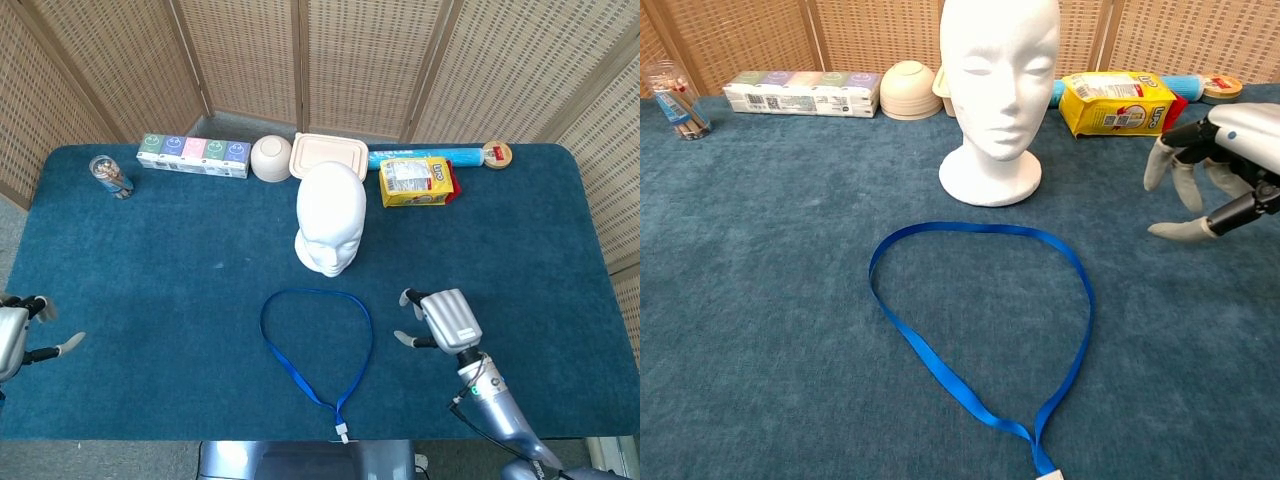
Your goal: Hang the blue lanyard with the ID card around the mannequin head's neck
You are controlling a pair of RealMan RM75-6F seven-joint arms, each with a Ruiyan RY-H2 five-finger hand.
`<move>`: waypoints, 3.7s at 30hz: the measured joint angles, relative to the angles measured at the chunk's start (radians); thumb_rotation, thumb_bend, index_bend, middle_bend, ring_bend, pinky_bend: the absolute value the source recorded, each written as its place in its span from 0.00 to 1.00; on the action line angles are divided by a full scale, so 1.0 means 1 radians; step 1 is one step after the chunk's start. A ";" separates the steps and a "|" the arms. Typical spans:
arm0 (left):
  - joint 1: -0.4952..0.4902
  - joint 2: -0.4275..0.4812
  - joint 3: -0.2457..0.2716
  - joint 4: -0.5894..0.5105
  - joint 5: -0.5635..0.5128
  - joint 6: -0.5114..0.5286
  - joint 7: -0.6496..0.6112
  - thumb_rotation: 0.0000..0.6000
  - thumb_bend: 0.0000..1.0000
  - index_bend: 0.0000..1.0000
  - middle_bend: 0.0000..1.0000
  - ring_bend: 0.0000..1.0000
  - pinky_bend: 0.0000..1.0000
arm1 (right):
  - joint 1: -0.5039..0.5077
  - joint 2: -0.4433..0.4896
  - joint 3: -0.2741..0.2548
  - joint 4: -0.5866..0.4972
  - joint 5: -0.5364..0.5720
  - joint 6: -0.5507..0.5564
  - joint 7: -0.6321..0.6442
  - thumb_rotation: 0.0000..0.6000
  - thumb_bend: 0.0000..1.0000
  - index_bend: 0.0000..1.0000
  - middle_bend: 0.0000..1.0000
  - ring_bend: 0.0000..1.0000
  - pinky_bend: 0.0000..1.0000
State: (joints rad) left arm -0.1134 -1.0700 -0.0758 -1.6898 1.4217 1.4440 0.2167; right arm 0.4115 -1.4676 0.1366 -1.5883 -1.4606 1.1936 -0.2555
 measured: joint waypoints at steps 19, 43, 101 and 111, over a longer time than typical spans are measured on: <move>-0.014 0.000 0.004 0.005 0.017 -0.002 0.001 0.46 0.10 0.53 0.56 0.51 0.32 | 0.027 -0.132 0.000 0.020 0.097 -0.008 -0.157 0.70 0.24 0.45 0.72 0.89 0.92; -0.021 -0.004 0.012 0.011 0.014 -0.012 0.004 0.46 0.10 0.53 0.56 0.51 0.32 | 0.092 -0.228 0.040 0.114 0.224 -0.070 -0.221 0.69 0.23 0.46 0.73 0.91 0.93; -0.023 -0.014 0.028 0.034 0.000 -0.034 -0.019 0.46 0.10 0.53 0.56 0.51 0.32 | 0.189 -0.362 0.061 0.274 0.373 -0.083 -0.344 0.69 0.23 0.47 0.74 0.93 0.94; -0.026 -0.017 0.026 0.035 0.000 -0.036 -0.018 0.46 0.10 0.53 0.56 0.51 0.32 | 0.192 -0.365 0.070 0.302 0.385 -0.075 -0.346 0.70 0.30 0.49 0.75 0.94 0.96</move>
State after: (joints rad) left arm -0.1398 -1.0869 -0.0495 -1.6549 1.4220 1.4079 0.1990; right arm 0.6034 -1.8324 0.2069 -1.2862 -1.0752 1.1190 -0.6018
